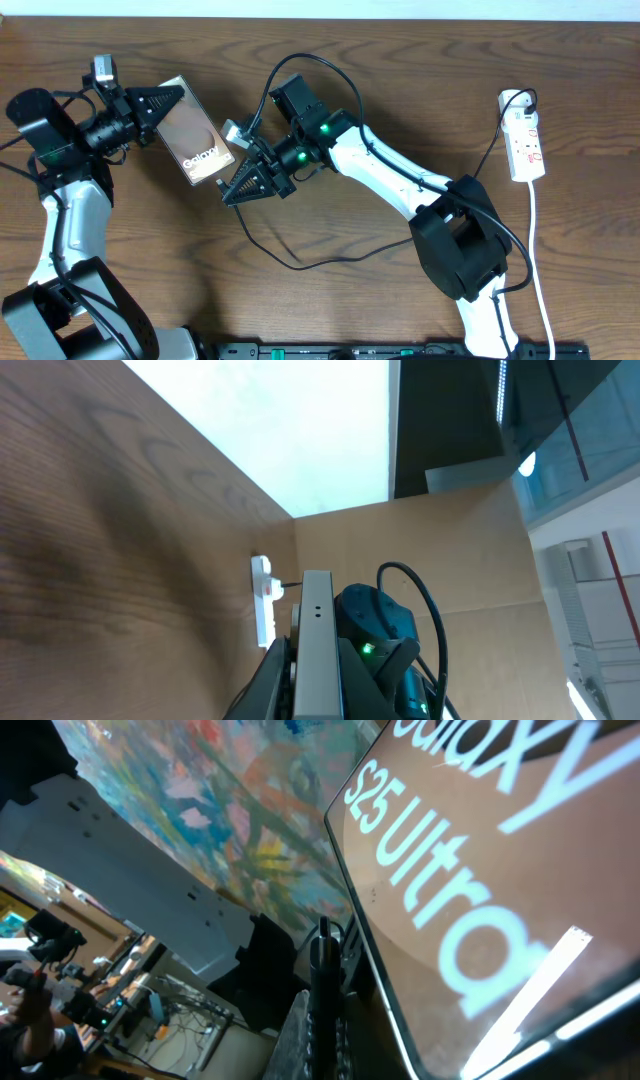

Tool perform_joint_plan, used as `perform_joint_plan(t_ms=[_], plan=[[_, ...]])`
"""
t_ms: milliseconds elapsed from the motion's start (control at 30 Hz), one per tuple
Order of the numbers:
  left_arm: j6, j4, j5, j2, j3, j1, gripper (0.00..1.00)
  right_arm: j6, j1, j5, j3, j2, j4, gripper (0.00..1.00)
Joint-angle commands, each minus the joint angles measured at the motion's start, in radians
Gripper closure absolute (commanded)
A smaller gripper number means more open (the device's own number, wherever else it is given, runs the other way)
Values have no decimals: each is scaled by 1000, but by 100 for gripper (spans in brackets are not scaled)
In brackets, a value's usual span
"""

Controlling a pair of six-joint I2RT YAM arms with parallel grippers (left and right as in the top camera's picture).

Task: Plug charger to phone and switch on socket
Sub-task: 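Push the plug into the phone's bottom port with the right gripper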

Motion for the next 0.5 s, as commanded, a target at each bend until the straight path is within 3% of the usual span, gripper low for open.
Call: perform_joint_plan(t_ms=[0, 467], plan=[[-12, 6, 16, 0, -2, -2, 93, 8, 5, -11, -2, 12, 3, 99], [2, 6, 36, 0, -2, -2, 93, 63, 6, -9, -2, 12, 51, 99]])
